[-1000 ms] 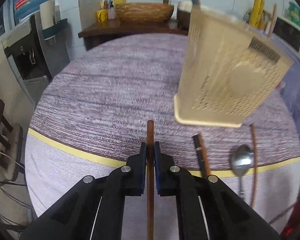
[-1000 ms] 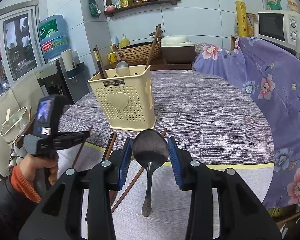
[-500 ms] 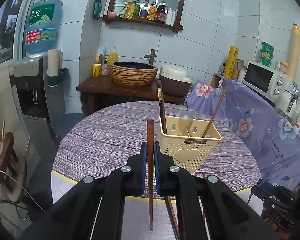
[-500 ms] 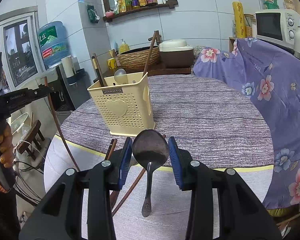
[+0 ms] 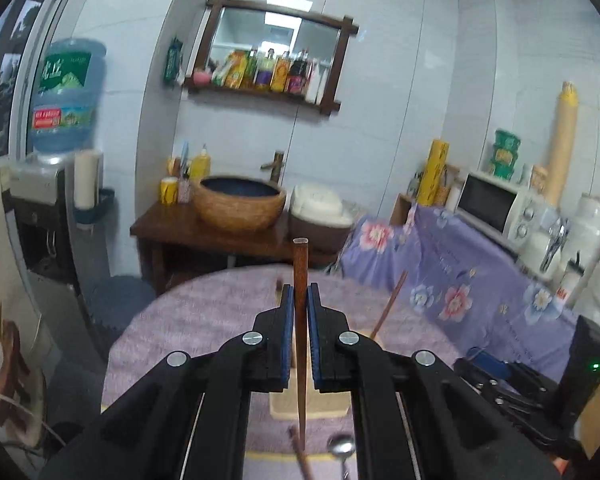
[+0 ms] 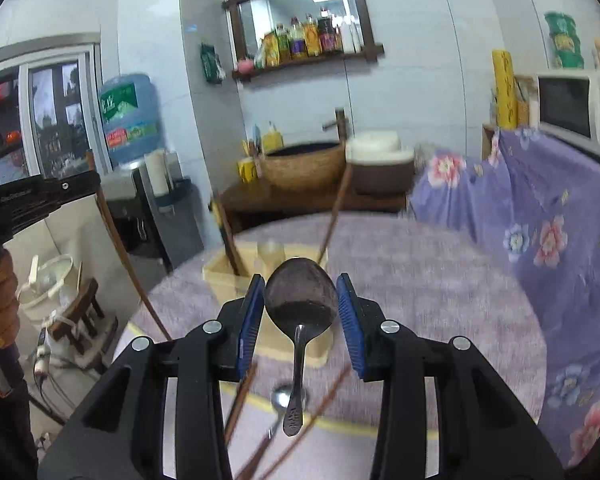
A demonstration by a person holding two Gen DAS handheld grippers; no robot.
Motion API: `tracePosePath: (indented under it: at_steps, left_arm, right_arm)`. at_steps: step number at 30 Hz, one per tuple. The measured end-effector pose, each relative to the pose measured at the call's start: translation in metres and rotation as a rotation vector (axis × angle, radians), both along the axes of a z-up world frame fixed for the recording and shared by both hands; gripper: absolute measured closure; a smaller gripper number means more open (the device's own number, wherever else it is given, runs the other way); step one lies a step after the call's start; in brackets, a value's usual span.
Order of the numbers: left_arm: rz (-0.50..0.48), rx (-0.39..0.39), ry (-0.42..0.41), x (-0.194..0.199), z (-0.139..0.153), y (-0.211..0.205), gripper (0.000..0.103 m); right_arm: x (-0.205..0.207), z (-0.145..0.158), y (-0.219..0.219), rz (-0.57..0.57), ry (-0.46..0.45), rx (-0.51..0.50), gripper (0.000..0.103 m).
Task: Organize utensils
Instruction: 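Carry spoon and chopstick into the cream basket and open both tools, then withdraw both tools from the basket back toward the remaining utensils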
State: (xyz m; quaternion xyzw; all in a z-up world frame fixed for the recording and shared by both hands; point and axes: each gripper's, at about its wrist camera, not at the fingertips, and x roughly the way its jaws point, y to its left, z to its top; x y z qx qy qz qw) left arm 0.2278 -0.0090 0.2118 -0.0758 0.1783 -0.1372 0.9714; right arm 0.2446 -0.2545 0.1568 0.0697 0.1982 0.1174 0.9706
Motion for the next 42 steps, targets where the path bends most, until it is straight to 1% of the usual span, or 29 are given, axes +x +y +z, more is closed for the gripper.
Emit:
tracePosePath:
  at_steps: [2, 4, 5, 7, 9, 11, 14, 18, 20, 25, 28, 29, 31, 32, 33, 34, 36, 38, 40, 41, 42]
  left_arm:
    - [0.018, 0.0, -0.044, 0.009, 0.022, -0.006, 0.095]
    - [0.033, -0.009, -0.076, 0.022, 0.038, -0.014, 0.095]
    - [0.045, -0.007, -0.091, 0.03, 0.042, -0.02, 0.095]
    - [0.073, 0.002, -0.11, 0.046, 0.04, -0.03, 0.095]
    - [0.08, 0.0, -0.106, 0.059, 0.027, -0.036, 0.095]
    - [0.08, 0.005, -0.084, 0.07, 0.005, -0.042, 0.095]
    - [0.083, 0.025, -0.03, 0.081, -0.035, -0.046, 0.095]
    - [0.072, 0.019, 0.038, 0.084, -0.073, -0.04, 0.095]
    - [0.063, 0.021, 0.067, 0.084, -0.086, -0.039, 0.095]
    - [0.06, 0.03, 0.124, 0.089, -0.111, -0.038, 0.095]
    - [0.045, 0.029, 0.161, 0.092, -0.117, -0.038, 0.095]
    - [0.046, 0.03, 0.162, 0.092, -0.119, -0.038, 0.095]
    - [0.046, 0.027, 0.159, 0.087, -0.121, -0.036, 0.094]
    - [0.041, 0.026, 0.163, 0.084, -0.121, -0.034, 0.093]
    - [0.035, 0.026, 0.17, 0.081, -0.122, -0.033, 0.085]
    - [0.031, 0.027, 0.177, 0.077, -0.124, -0.032, 0.07]
    - [0.051, 0.041, 0.177, 0.064, -0.128, -0.027, 0.054]
    - [0.073, 0.091, 0.195, 0.047, -0.137, -0.026, 0.054]
    - [0.075, 0.137, 0.233, 0.034, -0.15, -0.027, 0.054]
    - [0.067, 0.16, 0.261, 0.025, -0.16, -0.027, 0.054]
    - [0.052, 0.178, 0.291, 0.016, -0.171, -0.029, 0.054]
  right_arm:
    - [0.02, 0.024, 0.004, 0.003, -0.031, 0.012, 0.065]
    - [0.037, 0.041, 0.009, -0.026, -0.073, 0.019, 0.065]
    - [0.046, 0.046, 0.013, -0.029, -0.09, 0.017, 0.065]
    - [0.061, 0.047, 0.023, -0.044, -0.116, -0.006, 0.065]
    - [0.073, 0.037, 0.034, -0.059, -0.127, -0.037, 0.065]
    - [0.083, 0.019, 0.04, -0.071, -0.12, -0.06, 0.065]
    - [0.094, -0.015, 0.046, -0.072, -0.075, -0.081, 0.065]
    - [0.097, -0.052, 0.051, -0.07, -0.03, -0.103, 0.065]
    - [0.098, -0.066, 0.052, -0.076, -0.015, -0.113, 0.065]
    - [0.099, -0.088, 0.055, -0.079, 0.015, -0.13, 0.065]
    - [0.098, -0.094, 0.055, -0.081, 0.02, -0.144, 0.065]
    - [0.098, -0.095, 0.055, -0.08, 0.019, -0.15, 0.065]
    - [0.093, -0.095, 0.056, -0.079, 0.01, -0.162, 0.061]
    - [0.089, -0.094, 0.056, -0.08, 0.003, -0.164, 0.059]
    - [0.085, -0.093, 0.055, -0.082, 0.0, -0.162, 0.057]
    - [0.079, -0.092, 0.053, -0.086, 0.0, -0.157, 0.053]
    - [0.069, -0.09, 0.05, -0.098, 0.005, -0.152, 0.053]
    - [0.055, -0.092, 0.048, -0.095, 0.029, -0.165, 0.052]
    - [0.042, -0.099, 0.046, -0.101, 0.067, -0.177, 0.052]
    - [0.035, -0.104, 0.044, -0.106, 0.092, -0.184, 0.05]
    - [0.029, -0.109, 0.043, -0.111, 0.11, -0.189, 0.044]
